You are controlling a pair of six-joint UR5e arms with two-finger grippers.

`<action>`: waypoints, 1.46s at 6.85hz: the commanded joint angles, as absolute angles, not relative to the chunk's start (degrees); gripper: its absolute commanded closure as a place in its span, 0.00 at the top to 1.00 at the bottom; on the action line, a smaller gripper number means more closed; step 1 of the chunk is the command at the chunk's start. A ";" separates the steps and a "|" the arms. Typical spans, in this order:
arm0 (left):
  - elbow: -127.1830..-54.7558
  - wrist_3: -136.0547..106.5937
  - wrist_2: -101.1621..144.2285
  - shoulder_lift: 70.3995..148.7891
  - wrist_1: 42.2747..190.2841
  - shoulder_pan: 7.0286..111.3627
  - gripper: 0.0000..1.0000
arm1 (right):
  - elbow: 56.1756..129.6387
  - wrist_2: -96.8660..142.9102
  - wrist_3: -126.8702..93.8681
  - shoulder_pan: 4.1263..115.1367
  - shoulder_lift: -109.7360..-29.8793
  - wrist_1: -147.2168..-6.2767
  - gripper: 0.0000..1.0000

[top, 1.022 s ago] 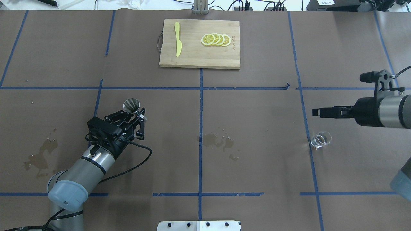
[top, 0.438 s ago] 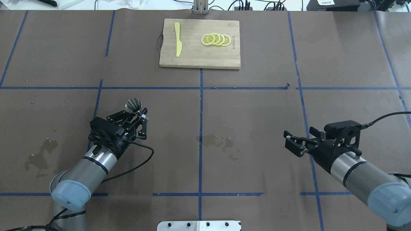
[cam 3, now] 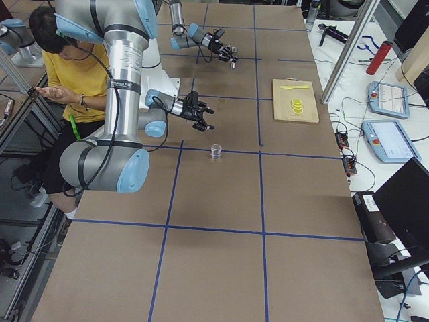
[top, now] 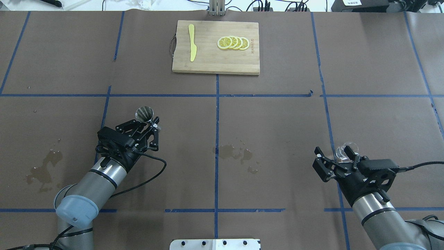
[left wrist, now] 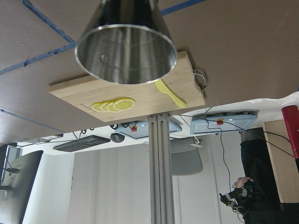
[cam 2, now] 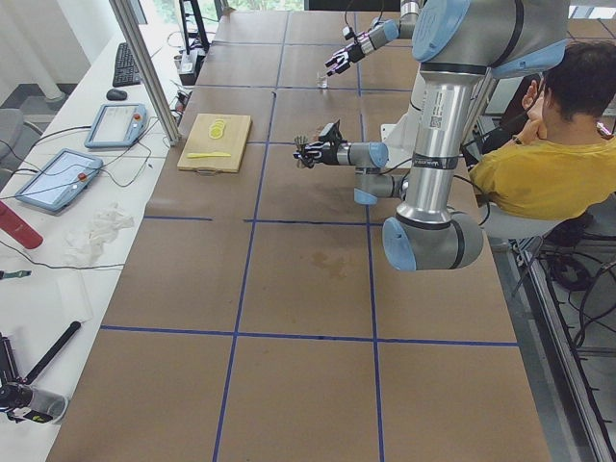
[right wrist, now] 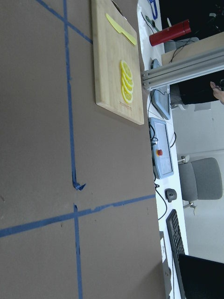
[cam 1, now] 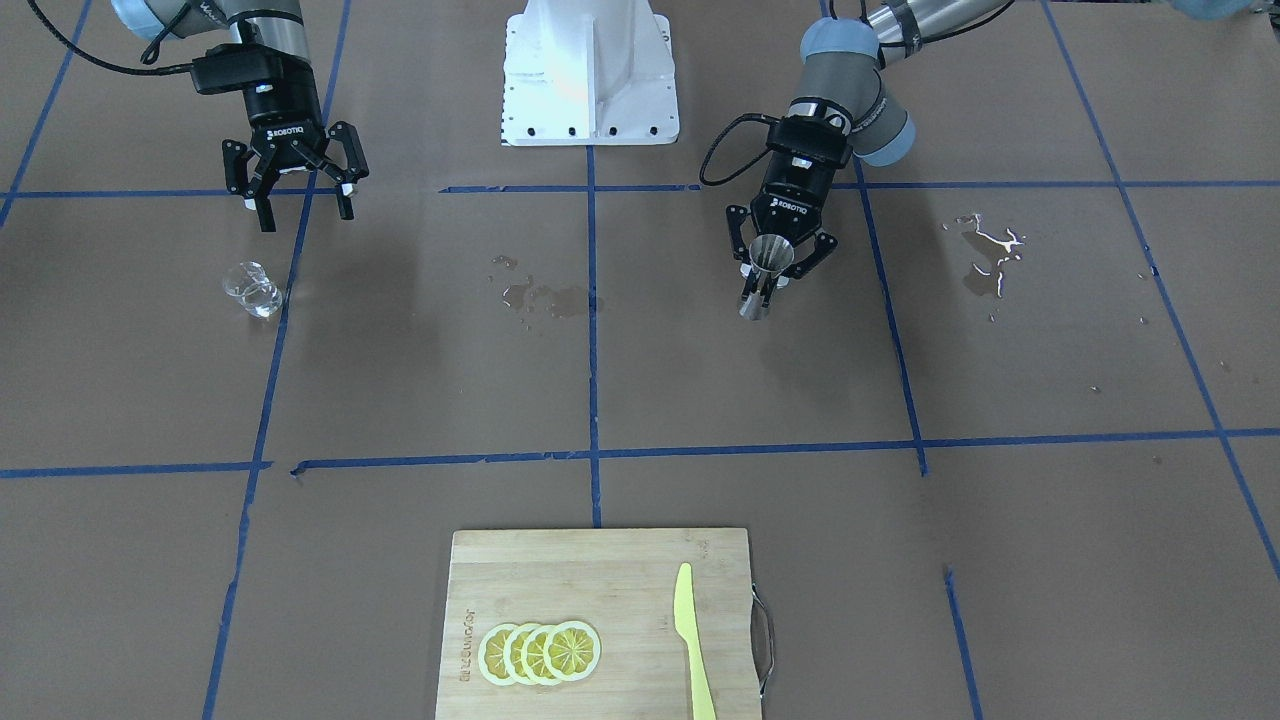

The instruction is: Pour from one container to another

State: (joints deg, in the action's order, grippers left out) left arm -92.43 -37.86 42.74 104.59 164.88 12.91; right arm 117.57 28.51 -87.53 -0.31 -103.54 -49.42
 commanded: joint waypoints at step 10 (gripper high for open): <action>-92.46 -38.58 42.71 106.00 164.97 13.18 0.00 | 102.40 14.77 -102.83 -2.72 -104.06 -54.40 0.99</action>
State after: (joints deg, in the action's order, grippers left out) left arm -92.46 -38.50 42.72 105.97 164.91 13.11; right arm 103.08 14.75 -102.80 -2.67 -104.12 -53.71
